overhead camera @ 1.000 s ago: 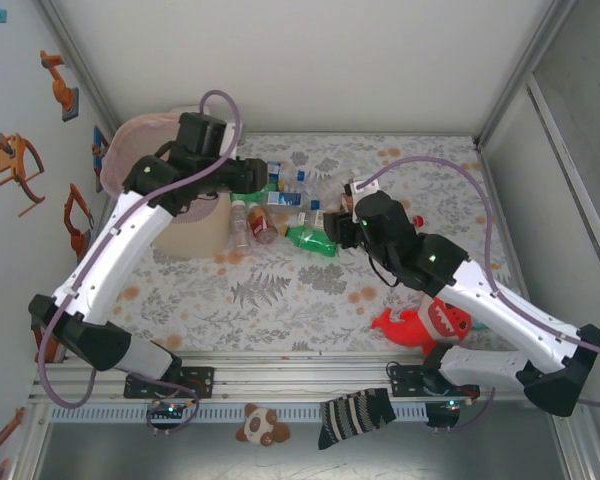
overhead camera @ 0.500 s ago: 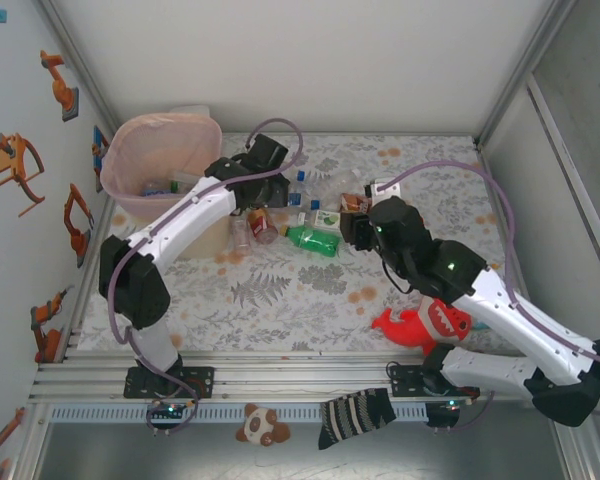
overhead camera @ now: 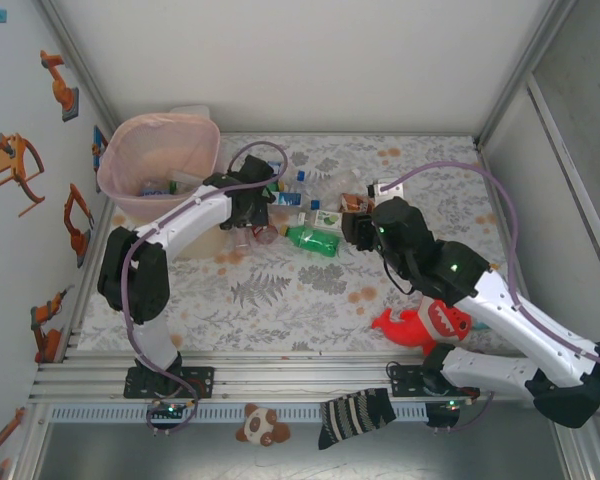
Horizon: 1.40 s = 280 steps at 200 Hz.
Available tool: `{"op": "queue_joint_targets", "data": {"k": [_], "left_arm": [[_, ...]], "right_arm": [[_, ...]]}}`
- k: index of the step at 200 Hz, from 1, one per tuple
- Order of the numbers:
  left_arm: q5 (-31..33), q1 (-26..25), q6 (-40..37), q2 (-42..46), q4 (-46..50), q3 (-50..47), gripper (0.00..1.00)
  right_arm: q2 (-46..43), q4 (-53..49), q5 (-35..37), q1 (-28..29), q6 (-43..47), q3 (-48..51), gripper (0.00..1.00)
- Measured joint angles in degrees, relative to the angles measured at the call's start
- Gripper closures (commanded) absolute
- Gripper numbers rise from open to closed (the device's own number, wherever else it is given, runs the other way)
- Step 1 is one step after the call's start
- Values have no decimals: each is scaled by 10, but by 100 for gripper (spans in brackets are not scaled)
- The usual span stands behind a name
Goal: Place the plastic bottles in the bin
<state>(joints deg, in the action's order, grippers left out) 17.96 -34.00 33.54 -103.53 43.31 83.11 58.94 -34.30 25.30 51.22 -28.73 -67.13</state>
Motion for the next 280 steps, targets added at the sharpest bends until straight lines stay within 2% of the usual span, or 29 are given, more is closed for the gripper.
{"op": "queue_joint_targets", "data": {"k": [61, 176, 280], "left_arm": [[-9, 12, 9, -12, -18, -12, 40], [-11, 21, 10, -64, -34, -19, 43], [-28, 23, 8, -78, -48, -19, 57]], "right_arm": [[8, 0, -4, 0, 0, 0, 44], [8, 0, -3, 0, 0, 0, 44], [8, -10, -3, 0, 0, 0, 44]]}}
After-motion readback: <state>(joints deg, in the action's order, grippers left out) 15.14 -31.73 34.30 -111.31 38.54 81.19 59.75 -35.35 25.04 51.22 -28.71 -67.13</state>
